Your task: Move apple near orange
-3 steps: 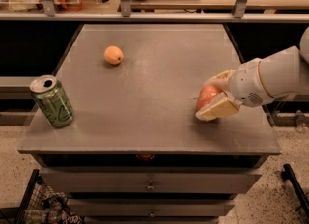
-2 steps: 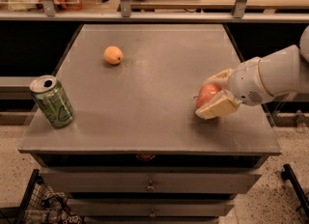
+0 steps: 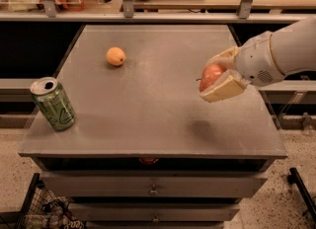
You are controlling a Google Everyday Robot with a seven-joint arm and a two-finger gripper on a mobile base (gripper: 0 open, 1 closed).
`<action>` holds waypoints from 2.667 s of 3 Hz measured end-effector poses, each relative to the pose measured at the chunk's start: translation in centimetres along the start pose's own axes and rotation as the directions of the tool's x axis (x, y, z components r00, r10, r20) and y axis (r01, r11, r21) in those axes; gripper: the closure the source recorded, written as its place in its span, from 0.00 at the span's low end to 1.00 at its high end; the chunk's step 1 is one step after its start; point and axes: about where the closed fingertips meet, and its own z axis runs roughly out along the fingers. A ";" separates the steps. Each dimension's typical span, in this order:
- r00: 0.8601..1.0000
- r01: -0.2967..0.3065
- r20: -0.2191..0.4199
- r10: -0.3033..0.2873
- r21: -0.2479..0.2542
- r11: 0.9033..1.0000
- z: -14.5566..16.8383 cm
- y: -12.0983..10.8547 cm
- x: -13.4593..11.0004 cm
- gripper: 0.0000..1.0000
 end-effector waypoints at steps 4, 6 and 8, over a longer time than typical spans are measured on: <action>0.999 -0.003 0.054 0.000 0.055 0.998 7.3 -8.1 -4.8 1.00; 0.996 -0.005 0.085 0.002 0.042 0.999 14.1 -11.4 -8.3 1.00; 0.993 -0.001 0.117 0.000 0.012 1.000 19.4 -13.5 -11.5 1.00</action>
Offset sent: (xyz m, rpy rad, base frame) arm 0.0810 0.0270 0.0191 0.0027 -0.0939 -0.0298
